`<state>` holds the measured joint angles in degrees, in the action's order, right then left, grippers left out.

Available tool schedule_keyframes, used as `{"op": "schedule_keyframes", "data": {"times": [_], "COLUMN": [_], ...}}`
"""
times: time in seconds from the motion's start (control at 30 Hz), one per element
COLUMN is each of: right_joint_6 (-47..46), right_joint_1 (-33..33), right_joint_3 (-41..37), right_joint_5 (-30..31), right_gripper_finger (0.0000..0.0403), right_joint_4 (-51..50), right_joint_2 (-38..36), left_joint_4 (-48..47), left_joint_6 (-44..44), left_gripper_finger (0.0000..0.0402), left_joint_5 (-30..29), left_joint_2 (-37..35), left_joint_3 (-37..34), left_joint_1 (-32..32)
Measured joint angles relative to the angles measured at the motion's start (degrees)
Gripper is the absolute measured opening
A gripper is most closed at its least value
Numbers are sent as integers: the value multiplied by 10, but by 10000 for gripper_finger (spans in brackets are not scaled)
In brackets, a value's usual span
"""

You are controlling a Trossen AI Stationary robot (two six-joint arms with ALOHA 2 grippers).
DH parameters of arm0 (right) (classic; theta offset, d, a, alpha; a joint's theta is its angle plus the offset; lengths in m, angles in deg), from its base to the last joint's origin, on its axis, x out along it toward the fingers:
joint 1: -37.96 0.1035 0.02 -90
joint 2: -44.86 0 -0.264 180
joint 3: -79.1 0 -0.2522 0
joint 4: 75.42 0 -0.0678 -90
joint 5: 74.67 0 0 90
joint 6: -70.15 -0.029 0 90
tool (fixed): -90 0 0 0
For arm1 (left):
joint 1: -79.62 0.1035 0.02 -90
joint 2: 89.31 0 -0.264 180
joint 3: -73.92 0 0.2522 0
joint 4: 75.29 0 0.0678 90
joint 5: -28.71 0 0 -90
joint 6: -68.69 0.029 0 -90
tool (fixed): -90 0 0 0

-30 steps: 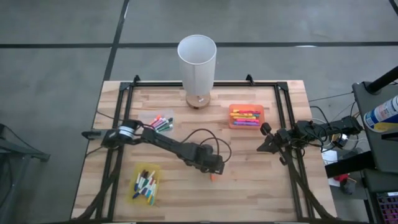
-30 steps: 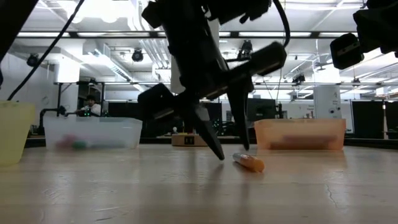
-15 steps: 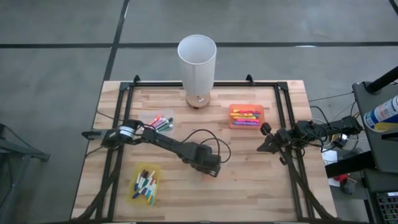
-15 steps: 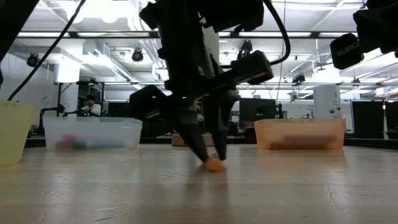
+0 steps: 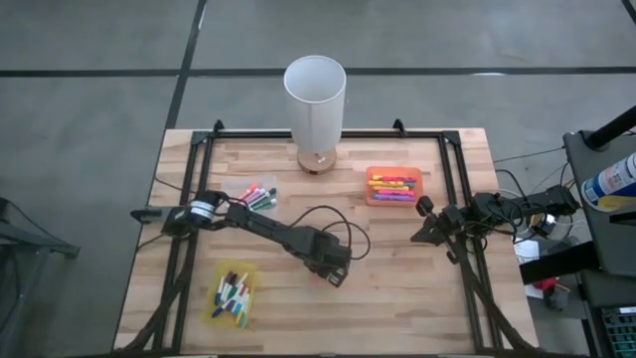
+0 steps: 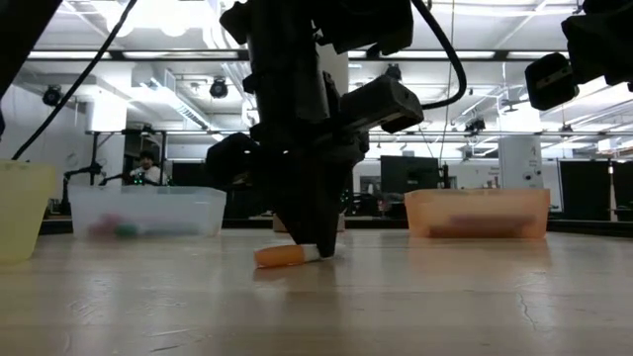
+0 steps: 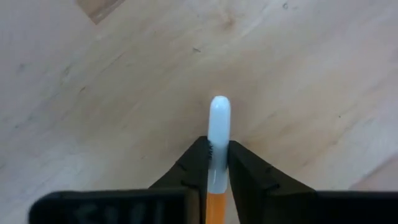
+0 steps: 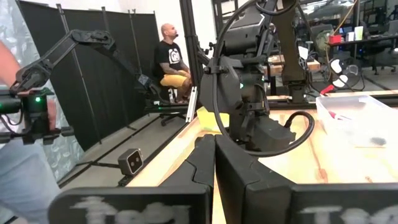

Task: Pick & Place Markers
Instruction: Put the small orange highlighter pen into the yellow bin

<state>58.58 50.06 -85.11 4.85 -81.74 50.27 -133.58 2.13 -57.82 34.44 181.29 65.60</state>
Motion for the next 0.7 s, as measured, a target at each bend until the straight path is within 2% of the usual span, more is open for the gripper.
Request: {"op": "schedule_keyframes", "data": {"times": [0.2,0.7], "right_joint_6": [0,0], "right_joint_1": [0,0], "right_joint_3": [0,0], "right_joint_5": [0,0], "right_gripper_finger": [9,9], "right_joint_4": [0,0], "right_joint_2": [0,0], "left_joint_4": [-7,-133], "left_joint_6": [53,154], "left_gripper_finger": [20,21], "left_joint_5": [8,2], "left_joint_2": [-10,-93], "left_joint_3": [-2,-4], "left_joint_1": [3,-10]}}
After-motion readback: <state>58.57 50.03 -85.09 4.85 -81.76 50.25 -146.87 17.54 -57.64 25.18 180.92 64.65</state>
